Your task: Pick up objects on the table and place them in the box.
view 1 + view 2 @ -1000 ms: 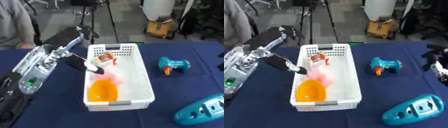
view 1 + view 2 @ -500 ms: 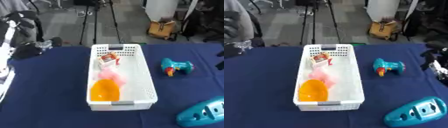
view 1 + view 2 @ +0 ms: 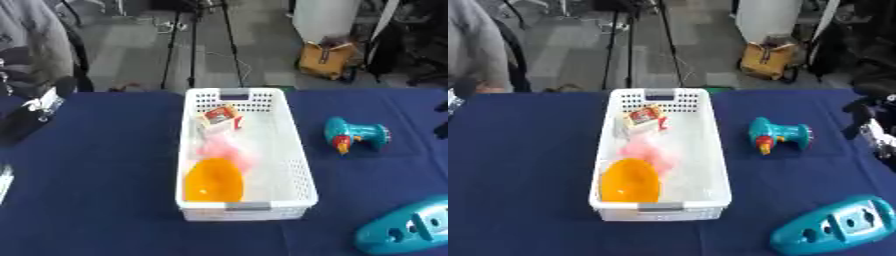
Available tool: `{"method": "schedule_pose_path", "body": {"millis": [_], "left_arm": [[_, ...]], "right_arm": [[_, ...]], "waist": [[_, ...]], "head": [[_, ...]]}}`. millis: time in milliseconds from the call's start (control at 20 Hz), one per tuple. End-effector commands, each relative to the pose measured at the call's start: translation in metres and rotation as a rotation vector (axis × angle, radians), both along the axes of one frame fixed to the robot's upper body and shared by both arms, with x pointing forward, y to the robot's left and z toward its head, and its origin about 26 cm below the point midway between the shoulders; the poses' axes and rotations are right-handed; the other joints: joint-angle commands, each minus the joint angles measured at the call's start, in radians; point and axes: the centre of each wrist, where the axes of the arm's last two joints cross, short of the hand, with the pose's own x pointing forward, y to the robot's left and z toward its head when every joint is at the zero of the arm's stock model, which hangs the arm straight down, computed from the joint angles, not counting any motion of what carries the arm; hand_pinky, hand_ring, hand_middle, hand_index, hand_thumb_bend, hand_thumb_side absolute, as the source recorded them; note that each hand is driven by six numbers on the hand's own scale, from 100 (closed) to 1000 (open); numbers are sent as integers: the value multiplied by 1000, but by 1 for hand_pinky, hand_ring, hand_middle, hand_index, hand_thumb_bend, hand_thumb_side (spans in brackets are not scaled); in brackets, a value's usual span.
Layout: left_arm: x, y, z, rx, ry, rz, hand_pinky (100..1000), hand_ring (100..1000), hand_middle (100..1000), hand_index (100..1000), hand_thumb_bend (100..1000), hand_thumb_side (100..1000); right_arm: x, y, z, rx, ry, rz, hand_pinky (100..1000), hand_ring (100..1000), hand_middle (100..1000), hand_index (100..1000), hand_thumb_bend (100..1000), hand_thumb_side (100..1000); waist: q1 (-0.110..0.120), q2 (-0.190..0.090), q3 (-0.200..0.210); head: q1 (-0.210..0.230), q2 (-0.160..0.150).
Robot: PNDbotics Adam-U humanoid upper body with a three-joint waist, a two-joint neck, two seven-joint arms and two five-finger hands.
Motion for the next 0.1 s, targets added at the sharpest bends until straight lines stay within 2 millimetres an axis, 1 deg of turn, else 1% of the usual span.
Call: {"method": "schedule_pose_path", "body": {"millis": [50,100], "left_arm": [[0,3,5,-1,-21,-3,499,634,709,836,804,684],[0,3,4,-1,-19,-5,499,634,709,836,804,684]], "right_arm": [[0,-3,11,-10,-31,-5,545,428,619,852,214,586],[0,-3,11,-11,-31,-5,545,428,619,852,214,586]], "waist": [[0,-11,-1],[0,-11,-1]], "head": [[-5,7],[-6,8]]}}
